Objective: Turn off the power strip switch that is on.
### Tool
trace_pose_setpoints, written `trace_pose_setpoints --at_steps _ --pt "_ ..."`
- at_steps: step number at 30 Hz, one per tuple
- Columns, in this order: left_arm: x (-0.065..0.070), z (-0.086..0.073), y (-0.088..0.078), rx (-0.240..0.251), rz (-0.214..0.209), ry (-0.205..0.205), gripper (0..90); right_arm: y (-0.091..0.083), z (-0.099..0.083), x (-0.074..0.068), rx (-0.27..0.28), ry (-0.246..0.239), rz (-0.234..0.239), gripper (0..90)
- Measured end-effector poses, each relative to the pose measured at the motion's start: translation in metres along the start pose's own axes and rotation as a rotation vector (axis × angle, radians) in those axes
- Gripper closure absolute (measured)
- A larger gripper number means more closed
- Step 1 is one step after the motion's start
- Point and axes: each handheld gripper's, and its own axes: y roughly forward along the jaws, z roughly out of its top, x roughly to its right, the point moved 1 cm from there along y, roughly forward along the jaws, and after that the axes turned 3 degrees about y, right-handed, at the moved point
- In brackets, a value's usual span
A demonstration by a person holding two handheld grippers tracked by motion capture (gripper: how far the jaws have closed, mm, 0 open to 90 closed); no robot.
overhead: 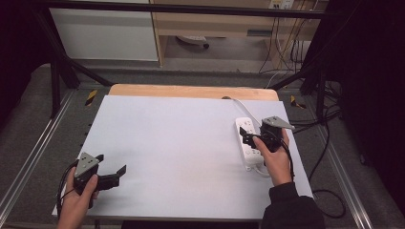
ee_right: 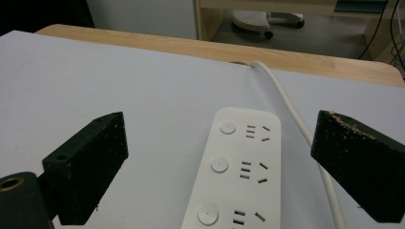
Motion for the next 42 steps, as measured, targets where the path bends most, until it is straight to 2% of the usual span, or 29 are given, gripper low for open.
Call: trace_pose_setpoints --at_steps 3,11,14,24,28,33,42 --pt "0.001 0.000 0.001 -0.002 0.000 0.003 6.1 -0.005 0.004 -0.002 -0.001 -0.003 0.026 3.7" --pt "0.000 0.000 0.000 0.003 0.002 -0.005 6.0 -0.015 0.010 -0.006 0.004 0.005 0.055 2.6" --pt "0.000 0.000 -0.001 0.005 0.003 -0.006 6.0 -0.019 0.012 -0.008 0.010 -0.001 0.046 3.0" --pt "-0.001 0.001 -0.002 0.012 0.003 -0.010 6.0 -0.038 0.018 -0.012 0.049 -0.010 0.067 3.3" --pt "-0.002 0.001 -0.003 0.013 0.004 -0.010 6.0 -0.047 0.018 -0.013 0.058 -0.028 0.070 3.6" --pt "-0.002 0.001 -0.004 0.016 0.004 -0.008 6.0 -0.058 0.012 -0.010 0.058 -0.036 0.073 5.1" --pt "-0.002 0.001 -0.005 0.021 0.001 -0.006 6.0 -0.081 -0.013 0.005 0.057 -0.024 0.070 6.8"
